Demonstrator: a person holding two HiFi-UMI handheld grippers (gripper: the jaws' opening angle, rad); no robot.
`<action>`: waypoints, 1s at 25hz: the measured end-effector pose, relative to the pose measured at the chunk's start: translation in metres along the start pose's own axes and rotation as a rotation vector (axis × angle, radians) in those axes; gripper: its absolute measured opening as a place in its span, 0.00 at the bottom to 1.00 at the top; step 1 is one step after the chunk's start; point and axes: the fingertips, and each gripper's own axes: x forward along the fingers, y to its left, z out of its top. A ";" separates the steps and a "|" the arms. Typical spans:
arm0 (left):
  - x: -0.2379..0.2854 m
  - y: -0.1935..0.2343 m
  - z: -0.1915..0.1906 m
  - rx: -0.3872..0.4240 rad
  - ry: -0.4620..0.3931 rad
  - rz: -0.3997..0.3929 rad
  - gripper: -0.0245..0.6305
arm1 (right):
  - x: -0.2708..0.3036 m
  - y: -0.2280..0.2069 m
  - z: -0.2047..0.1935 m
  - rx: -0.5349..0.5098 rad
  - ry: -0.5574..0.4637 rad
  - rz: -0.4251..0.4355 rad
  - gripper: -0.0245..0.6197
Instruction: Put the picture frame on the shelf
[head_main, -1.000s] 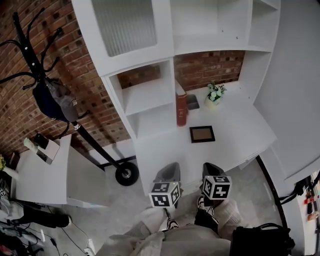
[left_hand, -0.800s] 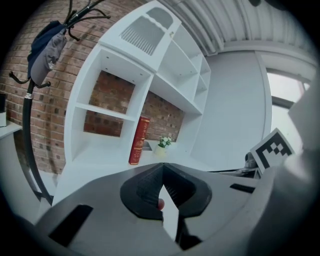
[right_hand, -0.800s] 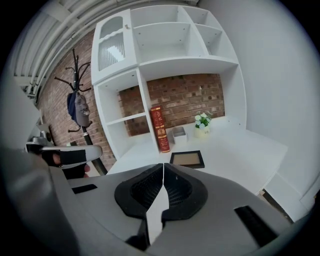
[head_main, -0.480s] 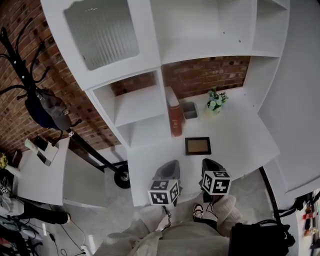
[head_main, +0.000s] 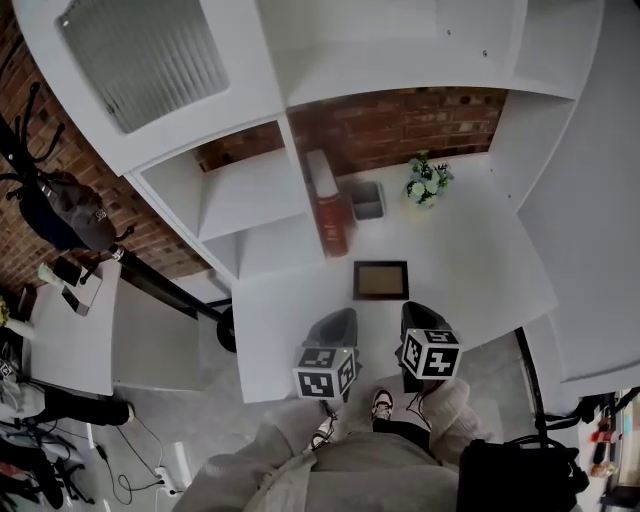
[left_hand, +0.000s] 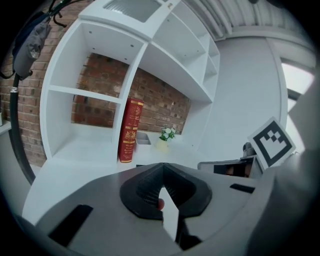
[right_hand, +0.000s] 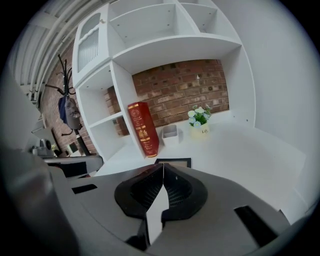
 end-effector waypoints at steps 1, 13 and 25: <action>0.003 0.001 -0.001 -0.003 0.007 0.006 0.04 | 0.003 -0.004 0.002 0.005 0.000 0.002 0.08; 0.053 0.012 -0.013 -0.048 0.051 0.063 0.04 | 0.058 -0.059 -0.004 0.034 0.118 -0.032 0.08; 0.086 0.042 -0.037 -0.093 0.092 0.128 0.04 | 0.124 -0.076 -0.021 0.043 0.216 -0.012 0.08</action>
